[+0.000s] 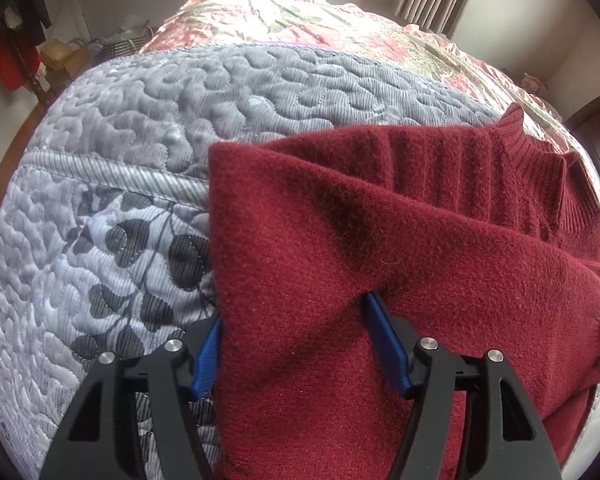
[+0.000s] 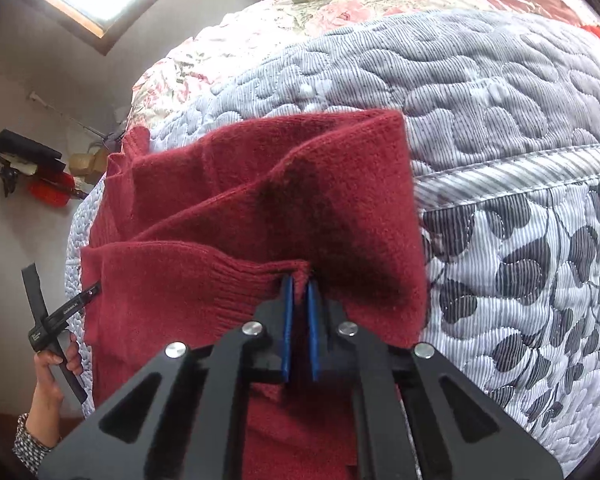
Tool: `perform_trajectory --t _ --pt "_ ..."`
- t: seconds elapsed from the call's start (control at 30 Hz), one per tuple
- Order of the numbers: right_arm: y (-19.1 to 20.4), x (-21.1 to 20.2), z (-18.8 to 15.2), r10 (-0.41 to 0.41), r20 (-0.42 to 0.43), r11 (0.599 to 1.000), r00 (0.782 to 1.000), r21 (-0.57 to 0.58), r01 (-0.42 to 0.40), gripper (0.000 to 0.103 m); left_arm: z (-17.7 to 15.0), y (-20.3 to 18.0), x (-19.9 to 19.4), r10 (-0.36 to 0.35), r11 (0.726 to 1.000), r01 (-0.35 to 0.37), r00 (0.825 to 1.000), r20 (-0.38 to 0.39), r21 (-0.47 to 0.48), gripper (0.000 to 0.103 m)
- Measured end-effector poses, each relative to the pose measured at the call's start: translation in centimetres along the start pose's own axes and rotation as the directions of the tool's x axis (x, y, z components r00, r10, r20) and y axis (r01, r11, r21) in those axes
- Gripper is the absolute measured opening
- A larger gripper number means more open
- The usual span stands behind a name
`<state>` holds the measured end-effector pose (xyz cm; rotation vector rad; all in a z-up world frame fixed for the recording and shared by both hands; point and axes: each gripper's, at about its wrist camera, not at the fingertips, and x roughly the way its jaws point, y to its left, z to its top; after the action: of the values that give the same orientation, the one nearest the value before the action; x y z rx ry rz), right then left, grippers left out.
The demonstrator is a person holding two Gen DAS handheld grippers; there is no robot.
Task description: Fold small clothes
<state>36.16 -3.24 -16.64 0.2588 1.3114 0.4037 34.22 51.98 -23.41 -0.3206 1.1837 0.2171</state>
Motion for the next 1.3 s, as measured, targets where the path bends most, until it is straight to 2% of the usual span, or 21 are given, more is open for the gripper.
perform_trajectory --t 0.07,0.1,0.17,0.23,0.33,0.5,0.57,0.67,0.83,0.9,0.97,1.03,1.3 --pt "0.1 -0.9 -0.2 0.001 0.010 1.000 1.000 -0.012 -0.001 0.009 0.0 0.1 -0.4 -0.003 1.000 0.003 1.000 -0.005 0.003 0.068" --pt "0.1 -1.8 -0.4 -0.006 0.018 1.000 1.000 -0.025 0.006 0.016 0.1 0.1 -0.8 -0.006 1.000 0.006 1.000 -0.007 0.004 0.069" --pt "0.5 -3.4 -1.4 -0.041 0.041 0.997 0.998 -0.056 0.043 0.017 -0.3 0.6 -2.0 -0.017 1.000 0.017 1.000 -0.014 0.006 0.071" --pt "0.6 -5.2 -3.2 -0.030 0.054 0.997 0.998 -0.071 0.034 0.018 -1.8 1.0 -3.7 -0.037 0.999 0.038 0.999 -0.011 0.028 0.073" --pt "0.7 -7.4 -7.5 -0.017 0.042 0.996 0.999 -0.091 0.021 0.028 -5.8 1.8 -6.5 -0.057 0.995 0.058 0.998 -0.014 0.076 0.080" --pt "-0.2 -10.0 -16.6 -0.065 -0.023 0.992 0.998 -0.107 0.062 0.030 -14.3 3.8 -9.8 -0.080 0.989 0.091 0.992 -0.100 0.112 0.081" --pt "-0.8 -10.6 -20.3 -0.091 -0.059 0.992 0.994 -0.092 0.085 0.036 -17.7 4.4 -10.9 -0.061 0.990 0.076 0.991 -0.122 0.121 0.081" --pt "-1.2 -11.3 -25.8 -0.099 -0.127 0.993 0.987 -0.073 0.090 0.037 -22.2 5.1 -12.2 -0.047 0.987 0.070 0.986 -0.161 0.142 0.081" --pt "-1.9 -12.0 -32.7 -0.103 -0.191 0.994 0.976 -0.041 0.097 0.042 -27.6 6.4 -13.1 -0.048 0.991 0.072 0.977 -0.209 0.109 0.081" --pt "-2.0 -11.9 -34.4 -0.115 -0.213 0.993 0.970 -0.042 0.108 0.042 -29.2 6.7 -13.1 -0.052 0.991 0.078 0.973 -0.226 0.107 0.081" --pt "-2.2 -11.6 -35.8 -0.088 -0.235 0.996 0.968 -0.017 0.087 0.043 -30.5 7.0 -12.9 -0.041 0.992 0.069 0.969 -0.242 0.106 0.081" --pt "-2.5 -11.3 -36.7 -0.071 -0.254 0.997 0.965 0.003 0.074 0.043 -31.7 7.4 -12.6 -0.061 0.993 0.085 0.962 -0.267 0.080 0.081" --pt "-2.8 -10.1 -38.6 -0.049 -0.273 0.998 0.961 0.031 0.060 0.043 -34.9 8.0 -12.5 -0.084 0.993 0.105 0.958 -0.275 0.062 0.081"
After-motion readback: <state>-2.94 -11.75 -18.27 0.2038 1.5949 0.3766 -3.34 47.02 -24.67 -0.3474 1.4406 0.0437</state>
